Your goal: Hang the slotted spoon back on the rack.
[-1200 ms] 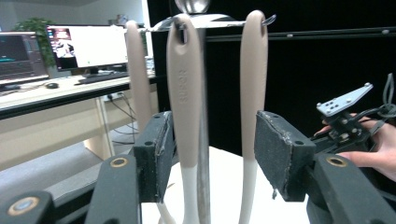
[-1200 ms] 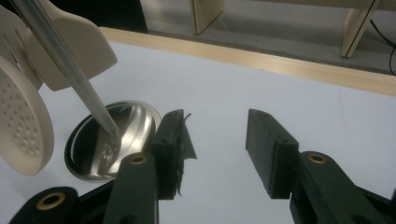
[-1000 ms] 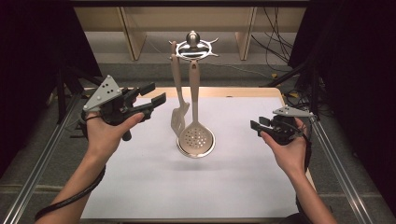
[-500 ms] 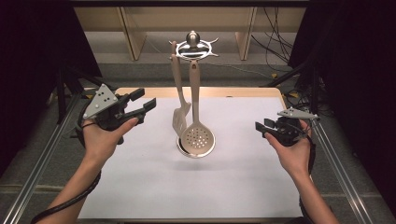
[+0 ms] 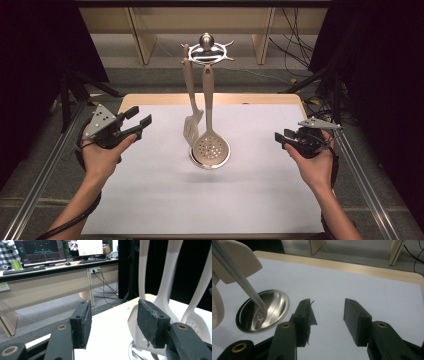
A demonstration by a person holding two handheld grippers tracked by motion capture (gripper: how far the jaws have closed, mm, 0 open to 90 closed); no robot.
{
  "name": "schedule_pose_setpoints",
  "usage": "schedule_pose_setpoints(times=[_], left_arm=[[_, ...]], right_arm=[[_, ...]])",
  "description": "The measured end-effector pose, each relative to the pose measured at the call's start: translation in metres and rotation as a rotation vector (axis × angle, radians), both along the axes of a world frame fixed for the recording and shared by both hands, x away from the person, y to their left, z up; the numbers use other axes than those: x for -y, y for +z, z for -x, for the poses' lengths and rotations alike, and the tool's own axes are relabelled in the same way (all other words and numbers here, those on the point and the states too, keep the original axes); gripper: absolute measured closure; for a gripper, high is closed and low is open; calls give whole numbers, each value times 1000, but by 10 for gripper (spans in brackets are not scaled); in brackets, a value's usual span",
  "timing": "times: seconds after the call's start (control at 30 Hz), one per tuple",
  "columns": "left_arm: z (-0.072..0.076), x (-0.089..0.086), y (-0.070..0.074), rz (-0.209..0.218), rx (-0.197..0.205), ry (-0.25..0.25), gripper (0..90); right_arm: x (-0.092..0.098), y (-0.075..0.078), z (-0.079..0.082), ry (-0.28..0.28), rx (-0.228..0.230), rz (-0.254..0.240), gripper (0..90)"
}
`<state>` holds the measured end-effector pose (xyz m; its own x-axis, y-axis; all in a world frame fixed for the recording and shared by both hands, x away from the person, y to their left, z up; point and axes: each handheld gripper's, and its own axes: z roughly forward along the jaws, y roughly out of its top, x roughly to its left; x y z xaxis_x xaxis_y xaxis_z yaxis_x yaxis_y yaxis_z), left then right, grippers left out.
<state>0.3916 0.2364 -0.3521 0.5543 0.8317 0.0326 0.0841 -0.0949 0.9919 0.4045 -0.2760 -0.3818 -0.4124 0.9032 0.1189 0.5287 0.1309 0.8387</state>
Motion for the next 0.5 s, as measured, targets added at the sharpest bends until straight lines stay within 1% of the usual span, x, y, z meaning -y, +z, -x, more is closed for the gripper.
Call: schedule_pose_setpoints(times=[0.03, 0.07, 0.1, 0.13, 0.17, 0.2, 0.27, 0.3, 0.43, 0.47, 0.5], left_arm=[[0, -1, -2, -4, -4, 3, 446], [0, -1, -4, 5, -16, 4, 446], [0, -3, -5, 9, -20, 9, 446], [0, -4, -7, 13, -25, 12, 446], [0, -5, -8, 14, -28, 15, 446], [0, -6, -10, 14, -31, 21, 446], [0, -7, -13, 13, -37, 26, 446], [0, -7, -15, 17, -40, 27, 446], [-1, -8, -18, 15, -46, 28, 445], [-1, -8, -18, 17, -46, 27, 445], [-2, -8, -18, 19, -47, 27, 444]], right_arm=[[1, 1, 0, 13, -5, 5, 578], [0, -1, -1, 7, 3, 15, 578], [0, -1, -2, 11, 6, 21, 578], [-2, -1, -1, 8, -4, 0, 578], [-1, 0, -1, 19, -7, 14, 578], [-1, -1, -1, 16, 7, 20, 578], [-2, -1, -1, 21, -2, 18, 576], [-2, -1, -1, 20, 5, 23, 575], [-2, 0, 0, 25, 1, 11, 572], [-4, 0, 1, 14, -10, -12, 570], [-2, 0, -1, 28, 8, 20, 570]])
